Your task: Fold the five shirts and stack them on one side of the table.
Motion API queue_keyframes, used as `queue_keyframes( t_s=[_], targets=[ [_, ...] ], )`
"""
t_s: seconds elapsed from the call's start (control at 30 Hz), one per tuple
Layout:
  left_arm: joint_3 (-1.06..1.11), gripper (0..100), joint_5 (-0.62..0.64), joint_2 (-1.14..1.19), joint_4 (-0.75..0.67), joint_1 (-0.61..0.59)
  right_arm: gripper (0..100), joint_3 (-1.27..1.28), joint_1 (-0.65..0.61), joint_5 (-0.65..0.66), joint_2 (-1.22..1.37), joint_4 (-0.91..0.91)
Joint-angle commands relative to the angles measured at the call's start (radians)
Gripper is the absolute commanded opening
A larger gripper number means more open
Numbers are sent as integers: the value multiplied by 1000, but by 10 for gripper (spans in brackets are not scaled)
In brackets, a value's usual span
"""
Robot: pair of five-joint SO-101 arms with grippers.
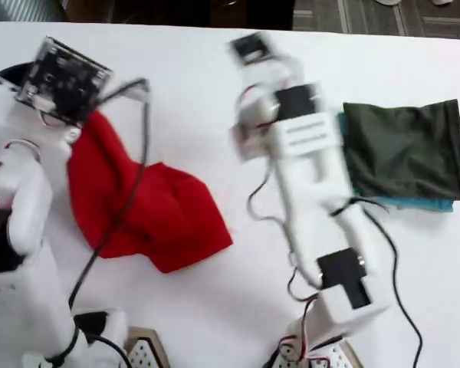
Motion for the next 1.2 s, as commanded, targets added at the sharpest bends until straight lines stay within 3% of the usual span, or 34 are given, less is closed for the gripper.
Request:
queue_keyframes(
  t_s=[0.0,0.33,0.53,0.7,0.83,1.0,1.1,1.17],
  targets=[
    [87,26,-8,-15,-58,-124,170,146,-116,-8,-53,-116],
    [294,26,-8,-17,-144,-264,169,704,-426,-8,-234,-579],
    [298,26,-8,-17,-143,-265,169,776,-573,-9,-191,-684],
    [297,26,-8,-17,-138,-265,173,767,-601,-32,-81,-792],
    [295,26,-5,-17,-135,-265,173,666,-601,-92,39,-803],
    [291,26,2,-17,-141,-265,162,450,-593,-132,194,-645],
    [298,26,2,-17,-141,-267,16,353,-553,-196,269,-562],
    [298,26,2,-17,-141,-267,34,322,-506,-216,292,-539]
  ],
)
